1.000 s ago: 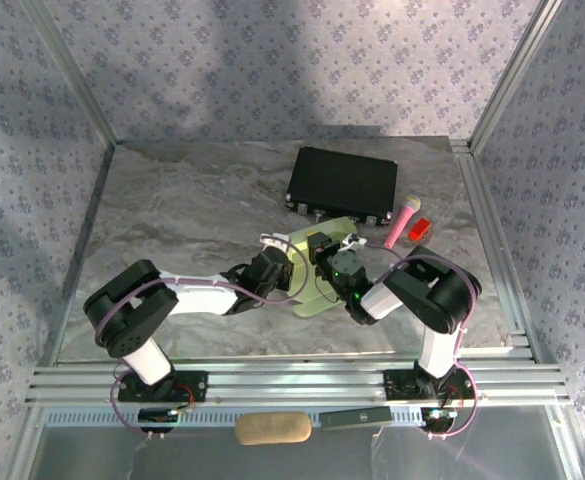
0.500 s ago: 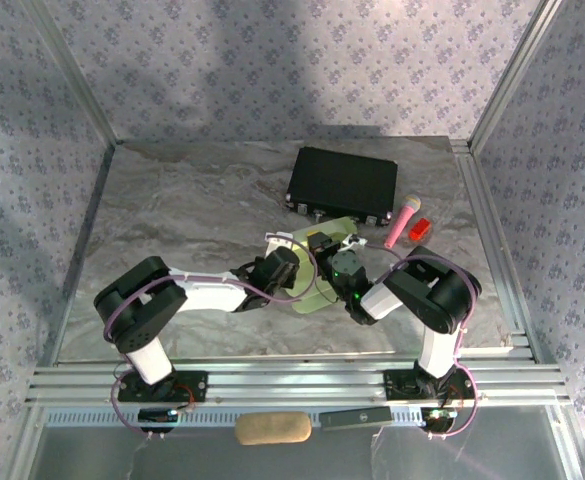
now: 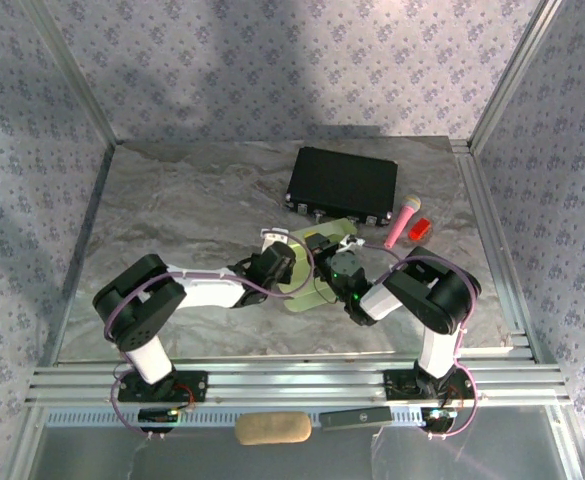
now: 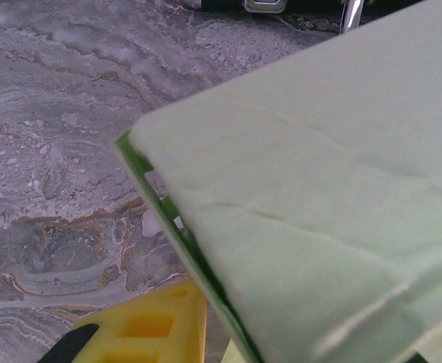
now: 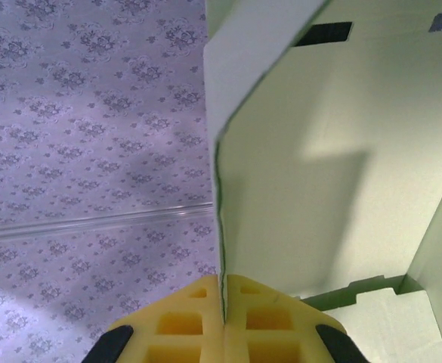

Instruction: Fold the paper box

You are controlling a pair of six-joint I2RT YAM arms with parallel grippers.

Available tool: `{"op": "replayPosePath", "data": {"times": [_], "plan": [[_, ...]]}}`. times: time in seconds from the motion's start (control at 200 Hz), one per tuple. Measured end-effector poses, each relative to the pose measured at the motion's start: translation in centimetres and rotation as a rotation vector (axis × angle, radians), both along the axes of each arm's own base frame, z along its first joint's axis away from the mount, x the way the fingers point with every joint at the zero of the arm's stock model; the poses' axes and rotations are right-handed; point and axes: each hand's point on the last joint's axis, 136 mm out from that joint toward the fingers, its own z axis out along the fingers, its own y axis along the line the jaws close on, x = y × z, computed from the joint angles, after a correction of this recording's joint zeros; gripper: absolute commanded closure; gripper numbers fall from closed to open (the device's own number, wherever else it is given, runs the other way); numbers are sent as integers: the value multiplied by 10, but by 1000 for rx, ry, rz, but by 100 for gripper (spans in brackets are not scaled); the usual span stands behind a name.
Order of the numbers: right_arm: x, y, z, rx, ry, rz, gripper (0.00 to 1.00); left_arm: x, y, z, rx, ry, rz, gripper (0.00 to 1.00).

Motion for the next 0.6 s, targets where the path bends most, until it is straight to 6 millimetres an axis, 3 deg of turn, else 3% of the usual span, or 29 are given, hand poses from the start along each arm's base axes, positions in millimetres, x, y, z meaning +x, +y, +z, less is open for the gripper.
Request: {"op": "replayPosePath", "data": {"times": [0.055, 0.455, 0.54, 0.6], "plan": [[0, 0, 0, 0, 2, -1, 100, 3, 1, 0, 10, -4, 8, 100], [1, 2, 0, 6, 11, 4, 100, 11, 6, 0, 38, -22, 76, 100], [1, 3, 0, 8, 13, 6, 100, 11, 7, 0, 39, -24, 79, 79], [0, 5, 0, 9, 14, 17, 100, 12, 7, 0, 34, -22, 82, 74]]}}
